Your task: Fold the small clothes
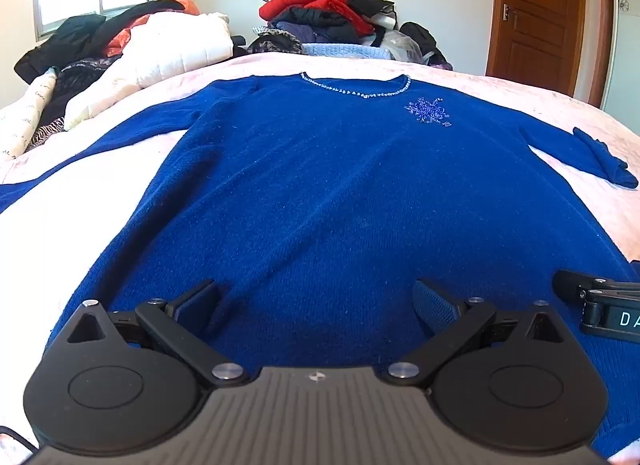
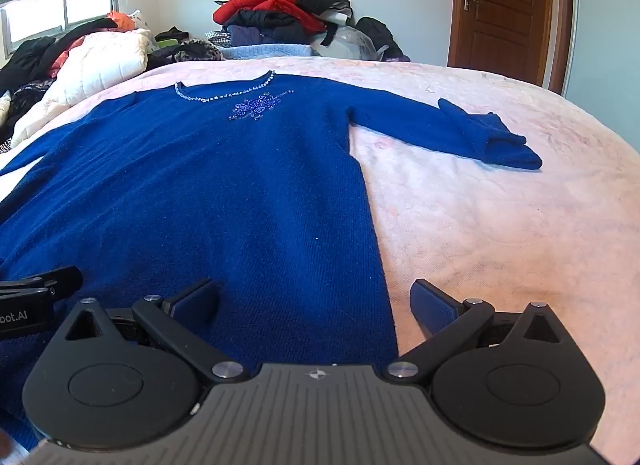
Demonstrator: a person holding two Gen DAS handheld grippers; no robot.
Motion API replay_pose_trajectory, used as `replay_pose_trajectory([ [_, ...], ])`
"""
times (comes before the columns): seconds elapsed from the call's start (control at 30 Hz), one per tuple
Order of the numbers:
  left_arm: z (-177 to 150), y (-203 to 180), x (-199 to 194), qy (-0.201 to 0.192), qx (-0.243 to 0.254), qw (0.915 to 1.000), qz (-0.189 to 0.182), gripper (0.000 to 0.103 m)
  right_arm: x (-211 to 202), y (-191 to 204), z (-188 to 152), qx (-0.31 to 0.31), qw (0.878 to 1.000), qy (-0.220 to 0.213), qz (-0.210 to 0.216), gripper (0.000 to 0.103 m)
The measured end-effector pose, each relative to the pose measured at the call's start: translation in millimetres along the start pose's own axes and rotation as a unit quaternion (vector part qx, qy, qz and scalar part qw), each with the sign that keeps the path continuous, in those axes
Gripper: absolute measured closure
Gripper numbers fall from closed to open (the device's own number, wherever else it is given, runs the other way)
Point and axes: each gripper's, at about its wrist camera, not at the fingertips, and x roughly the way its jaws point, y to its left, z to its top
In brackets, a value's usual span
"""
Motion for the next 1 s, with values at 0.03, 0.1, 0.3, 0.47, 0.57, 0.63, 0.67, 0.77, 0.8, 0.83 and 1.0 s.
replay_pose_trajectory([
  [0.03,0.2,1.7,0.3,0.001,0.001,1.0000,-0.002,0.000,0.0,-0.1,0.0,0.001,1.000,0.000,0.001,0.000],
  [0.1,0.0,0.9,-0.5,-0.001,-0.003,1.0000,0.000,0.000,-0.1,0.1,0.0,0.000,1.000,0.000,0.000,0.000],
  [0.3,-0.4,-0.8,0.6,-0.005,-0.001,1.0000,-0.002,0.000,-0.2,0.8,0.1,-0.001,1.000,0.001,-0.001,0.000],
  [0.47,2.2,-1.1,3.0,0.004,0.000,1.0000,0.000,0.000,-0.6,1.7,-0.1,-0.001,1.000,0.001,0.000,0.000],
  [0.57,3.0,-2.6,3.5,0.008,0.005,0.9999,0.002,0.000,-0.8,2.5,-0.3,-0.001,1.000,0.001,0.000,0.000],
  [0.63,1.6,-2.0,2.8,0.003,0.007,1.0000,0.000,0.000,-1.0,2.9,-0.3,-0.001,1.000,0.001,0.000,0.000],
  [0.67,1.7,-2.4,2.6,0.004,0.010,0.9999,-0.001,0.000,-1.0,2.8,-0.4,-0.001,1.000,0.001,0.000,0.000],
  [0.77,1.5,-0.6,2.3,0.004,0.010,0.9999,-0.005,0.000,-0.9,2.8,-0.5,-0.001,1.000,0.001,0.000,0.000],
  [0.8,0.8,0.0,1.5,0.003,0.008,0.9999,-0.006,0.000,-0.9,2.8,-0.6,-0.001,1.000,0.001,-0.001,0.000],
  [0.83,0.2,1.1,0.8,0.001,0.007,0.9999,-0.008,0.000,-0.9,2.7,-0.5,-0.001,1.000,0.001,0.000,0.000],
  [1.0,-0.2,0.2,0.4,0.002,0.010,0.9999,-0.006,0.000,-0.9,2.6,-0.5,-0.001,1.000,0.001,0.000,0.000],
])
